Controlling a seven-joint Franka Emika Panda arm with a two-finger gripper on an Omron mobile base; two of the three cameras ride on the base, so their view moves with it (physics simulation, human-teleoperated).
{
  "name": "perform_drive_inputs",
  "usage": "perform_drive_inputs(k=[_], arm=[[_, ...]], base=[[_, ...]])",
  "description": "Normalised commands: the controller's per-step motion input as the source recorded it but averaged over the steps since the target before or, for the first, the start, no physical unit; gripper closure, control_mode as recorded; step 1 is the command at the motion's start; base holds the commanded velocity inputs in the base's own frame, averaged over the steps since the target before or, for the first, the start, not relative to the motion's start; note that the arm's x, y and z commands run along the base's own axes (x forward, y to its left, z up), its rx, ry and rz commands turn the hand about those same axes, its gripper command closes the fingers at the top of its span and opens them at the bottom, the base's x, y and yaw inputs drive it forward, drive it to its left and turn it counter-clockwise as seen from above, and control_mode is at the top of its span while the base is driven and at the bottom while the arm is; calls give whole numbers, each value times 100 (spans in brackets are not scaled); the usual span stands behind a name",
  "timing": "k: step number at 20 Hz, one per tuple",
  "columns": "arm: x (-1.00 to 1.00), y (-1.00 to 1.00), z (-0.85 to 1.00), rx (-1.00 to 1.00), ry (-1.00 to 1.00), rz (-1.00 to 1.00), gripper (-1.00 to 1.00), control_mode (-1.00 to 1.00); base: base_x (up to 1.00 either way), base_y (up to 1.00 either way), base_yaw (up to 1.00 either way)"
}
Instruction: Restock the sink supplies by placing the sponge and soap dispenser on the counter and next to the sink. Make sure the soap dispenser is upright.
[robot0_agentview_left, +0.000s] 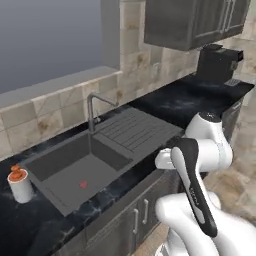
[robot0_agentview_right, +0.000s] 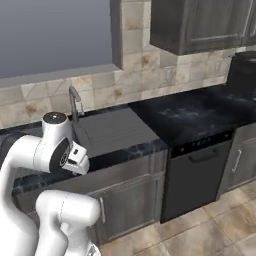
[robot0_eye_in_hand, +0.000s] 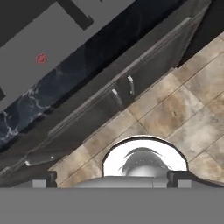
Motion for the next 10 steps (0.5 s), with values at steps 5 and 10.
perform_drive_inputs(k=[5, 10], arm=[[0, 0, 0, 0, 0, 0, -100, 100], [0, 0, 0, 0, 0, 0, -100, 100]], base=[[0, 13, -87], [0, 6, -92]])
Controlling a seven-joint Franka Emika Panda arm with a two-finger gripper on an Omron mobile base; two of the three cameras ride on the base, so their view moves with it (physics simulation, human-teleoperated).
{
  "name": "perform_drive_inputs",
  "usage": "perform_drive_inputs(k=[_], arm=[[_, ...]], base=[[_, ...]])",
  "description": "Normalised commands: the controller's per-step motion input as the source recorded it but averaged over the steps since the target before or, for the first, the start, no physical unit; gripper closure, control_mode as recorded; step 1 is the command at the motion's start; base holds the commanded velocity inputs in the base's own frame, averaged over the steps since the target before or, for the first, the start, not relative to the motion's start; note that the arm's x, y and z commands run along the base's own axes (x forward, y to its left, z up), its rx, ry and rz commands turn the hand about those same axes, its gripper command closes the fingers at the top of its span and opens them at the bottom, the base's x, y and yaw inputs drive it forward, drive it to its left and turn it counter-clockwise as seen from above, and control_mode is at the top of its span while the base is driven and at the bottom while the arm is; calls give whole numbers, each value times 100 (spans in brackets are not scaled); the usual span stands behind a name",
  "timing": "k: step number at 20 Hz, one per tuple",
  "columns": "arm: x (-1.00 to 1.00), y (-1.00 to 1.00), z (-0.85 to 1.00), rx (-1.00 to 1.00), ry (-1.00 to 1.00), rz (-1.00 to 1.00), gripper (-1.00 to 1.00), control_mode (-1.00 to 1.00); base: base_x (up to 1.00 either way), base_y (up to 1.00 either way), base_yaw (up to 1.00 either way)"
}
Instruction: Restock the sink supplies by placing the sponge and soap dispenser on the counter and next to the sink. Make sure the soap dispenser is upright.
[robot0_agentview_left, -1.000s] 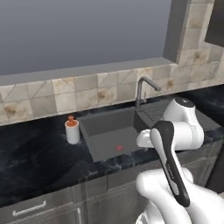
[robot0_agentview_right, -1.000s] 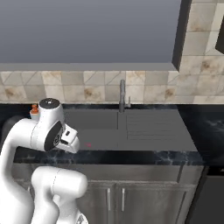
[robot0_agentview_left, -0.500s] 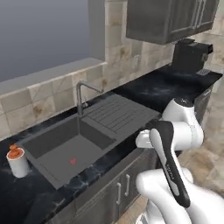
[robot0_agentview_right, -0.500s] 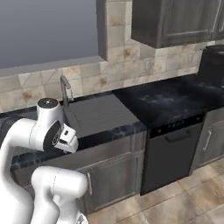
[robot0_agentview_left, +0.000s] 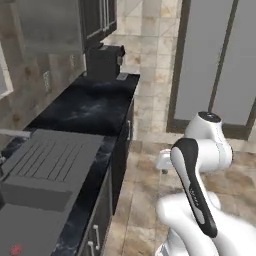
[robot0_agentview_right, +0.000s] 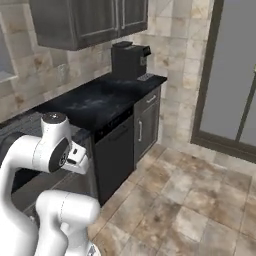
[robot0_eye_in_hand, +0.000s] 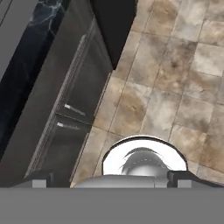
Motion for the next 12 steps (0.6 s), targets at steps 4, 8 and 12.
perform_drive_inputs(k=[4, 8, 12], arm=[[0, 0, 0, 0, 0, 0, -100, 100], [0, 0, 0, 0, 0, 0, -100, 100], [0, 0, 0, 0, 0, 0, -100, 100]], base=[[-6, 3, -94], [-9, 5, -96], [-6, 3, -97]])
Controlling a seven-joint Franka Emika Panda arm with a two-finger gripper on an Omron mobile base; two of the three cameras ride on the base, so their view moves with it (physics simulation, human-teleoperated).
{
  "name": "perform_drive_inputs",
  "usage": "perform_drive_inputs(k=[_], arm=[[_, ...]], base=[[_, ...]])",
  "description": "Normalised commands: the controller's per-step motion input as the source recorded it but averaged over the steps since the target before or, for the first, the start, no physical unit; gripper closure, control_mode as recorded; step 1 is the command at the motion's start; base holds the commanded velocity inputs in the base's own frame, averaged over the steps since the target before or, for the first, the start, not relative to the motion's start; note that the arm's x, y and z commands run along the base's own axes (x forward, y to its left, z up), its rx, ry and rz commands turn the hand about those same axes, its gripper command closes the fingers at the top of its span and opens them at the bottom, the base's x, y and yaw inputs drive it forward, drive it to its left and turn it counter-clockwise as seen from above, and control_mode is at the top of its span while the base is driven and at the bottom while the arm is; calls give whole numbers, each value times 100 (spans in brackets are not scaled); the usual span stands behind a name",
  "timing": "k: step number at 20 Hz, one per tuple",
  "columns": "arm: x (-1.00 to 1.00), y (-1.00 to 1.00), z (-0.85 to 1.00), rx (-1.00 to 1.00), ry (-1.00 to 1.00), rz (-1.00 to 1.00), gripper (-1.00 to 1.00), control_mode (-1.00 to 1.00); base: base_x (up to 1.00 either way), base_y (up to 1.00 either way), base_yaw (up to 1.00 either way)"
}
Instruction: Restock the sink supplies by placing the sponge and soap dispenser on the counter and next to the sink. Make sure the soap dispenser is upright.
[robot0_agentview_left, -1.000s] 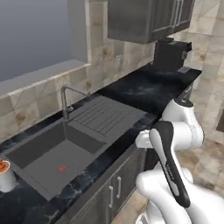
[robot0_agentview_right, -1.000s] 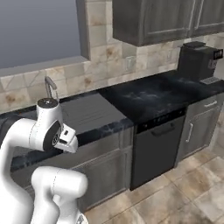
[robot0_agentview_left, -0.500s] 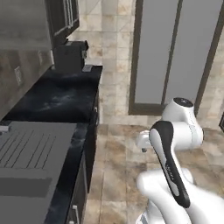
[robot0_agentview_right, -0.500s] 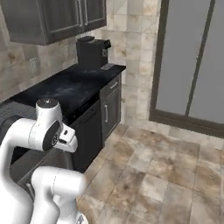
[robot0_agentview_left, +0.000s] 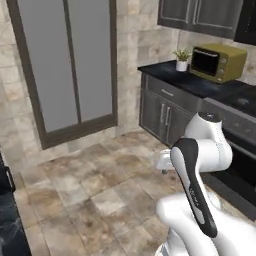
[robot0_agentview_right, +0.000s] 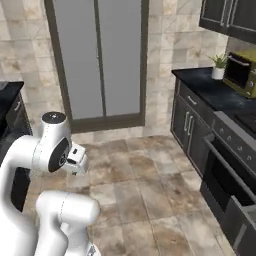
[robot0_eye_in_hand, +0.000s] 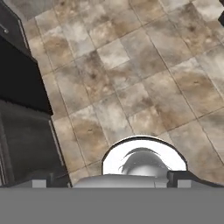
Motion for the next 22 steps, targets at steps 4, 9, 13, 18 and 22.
perform_drive_inputs(k=[4, 9, 13, 18, 22], arm=[[0, 0, 0, 0, 0, 0, -100, 100], [0, 0, 0, 0, 0, 0, -100, 100], [0, 0, 0, 0, 0, 0, -100, 100], [0, 0, 0, 0, 0, 0, -100, 100], [0, 0, 0, 0, 0, 0, -100, 100]], base=[[-4, 0, -96], [0, -4, -92], [0, -19, -87], [18, -49, -73], [60, -42, -55]])
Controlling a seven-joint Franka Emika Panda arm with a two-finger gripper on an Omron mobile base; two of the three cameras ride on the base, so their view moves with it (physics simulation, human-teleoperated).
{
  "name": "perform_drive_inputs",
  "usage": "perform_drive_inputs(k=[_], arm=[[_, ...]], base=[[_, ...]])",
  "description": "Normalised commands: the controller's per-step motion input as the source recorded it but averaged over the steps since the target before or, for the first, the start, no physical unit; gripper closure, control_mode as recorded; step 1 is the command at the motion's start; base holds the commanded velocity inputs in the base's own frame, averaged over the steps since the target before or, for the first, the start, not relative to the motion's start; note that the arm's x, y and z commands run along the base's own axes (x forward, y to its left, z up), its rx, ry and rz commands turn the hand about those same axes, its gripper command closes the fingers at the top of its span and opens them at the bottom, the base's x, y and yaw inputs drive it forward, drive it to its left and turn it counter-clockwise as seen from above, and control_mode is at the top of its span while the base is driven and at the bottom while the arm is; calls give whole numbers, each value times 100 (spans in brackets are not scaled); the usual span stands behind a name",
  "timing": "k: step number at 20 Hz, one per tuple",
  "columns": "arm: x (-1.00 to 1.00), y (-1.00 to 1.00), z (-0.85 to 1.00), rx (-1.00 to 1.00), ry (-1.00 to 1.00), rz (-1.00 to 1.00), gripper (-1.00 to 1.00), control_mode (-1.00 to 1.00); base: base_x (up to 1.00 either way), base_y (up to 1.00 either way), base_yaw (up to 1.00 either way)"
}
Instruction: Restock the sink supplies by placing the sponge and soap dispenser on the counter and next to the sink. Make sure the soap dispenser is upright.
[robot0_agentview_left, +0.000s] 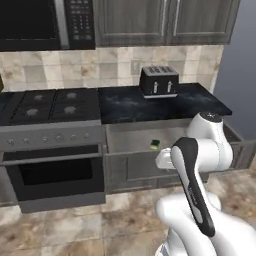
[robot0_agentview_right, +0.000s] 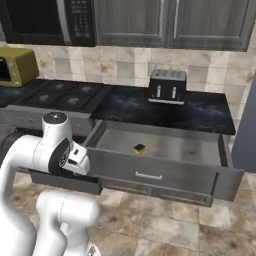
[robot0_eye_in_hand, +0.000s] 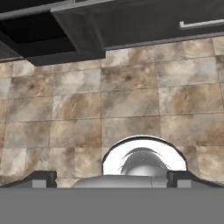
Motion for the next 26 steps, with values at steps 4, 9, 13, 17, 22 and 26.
perform_drive_inputs(k=[4, 9, 13, 17, 22, 26], arm=[[0, 0, 0, 0, 0, 0, -100, 100], [0, 0, 0, 0, 0, 0, -100, 100], [0, 0, 0, 0, 0, 0, -100, 100], [0, 0, 0, 0, 0, 0, -100, 100], [0, 0, 0, 0, 0, 0, -100, 100], [0, 0, 0, 0, 0, 0, -100, 100]], base=[[77, -52, -29], [53, -52, -22], [42, 0, -22], [39, 4, -15], [27, 19, -12], [21, 9, -5]])
